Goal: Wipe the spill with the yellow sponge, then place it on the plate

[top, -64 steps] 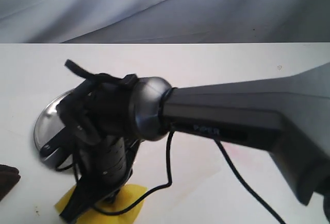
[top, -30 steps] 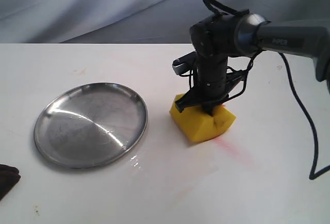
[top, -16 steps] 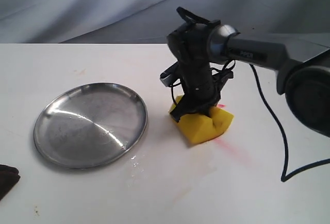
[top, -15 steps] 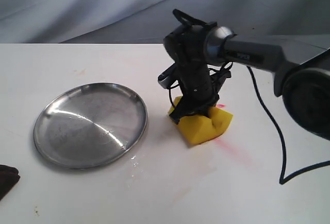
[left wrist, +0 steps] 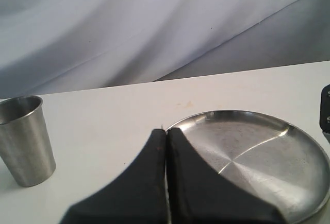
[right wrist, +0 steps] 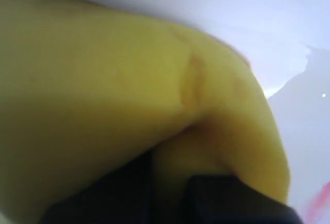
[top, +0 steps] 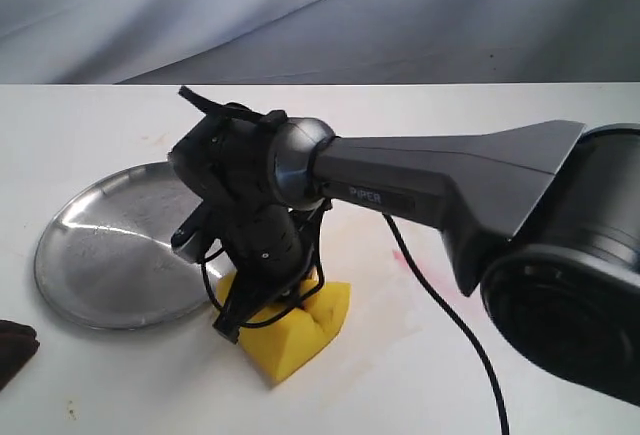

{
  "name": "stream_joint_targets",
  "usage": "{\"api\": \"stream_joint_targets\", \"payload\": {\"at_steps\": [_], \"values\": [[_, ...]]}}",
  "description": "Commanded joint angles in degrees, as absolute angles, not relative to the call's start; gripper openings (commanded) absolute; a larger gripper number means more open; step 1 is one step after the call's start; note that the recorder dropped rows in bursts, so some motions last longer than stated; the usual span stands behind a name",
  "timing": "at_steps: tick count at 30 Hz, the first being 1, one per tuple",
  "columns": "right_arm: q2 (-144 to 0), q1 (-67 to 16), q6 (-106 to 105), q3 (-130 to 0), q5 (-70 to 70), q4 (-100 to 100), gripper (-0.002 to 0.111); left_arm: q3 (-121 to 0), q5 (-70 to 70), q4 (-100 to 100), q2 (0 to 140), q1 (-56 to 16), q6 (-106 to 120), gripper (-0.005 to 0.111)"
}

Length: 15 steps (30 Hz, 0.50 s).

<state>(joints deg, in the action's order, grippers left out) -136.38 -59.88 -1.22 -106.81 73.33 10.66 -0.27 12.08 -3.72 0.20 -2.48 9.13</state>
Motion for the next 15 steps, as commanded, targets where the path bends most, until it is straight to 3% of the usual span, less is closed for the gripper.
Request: {"api": "stream_joint_targets", "payload": {"at_steps": [1,15], "values": [[-138.99,-60.96,0.82,-104.36,69.96,-1.38,0.0,0.0,11.77,-3.94,0.0,-2.78,9.15,0.0],[-122.73,-51.82,12.06,-78.62,69.96,17.89,0.0,0.0,11.77,-3.94,0.0,-2.78,9.15,0.0]]}}
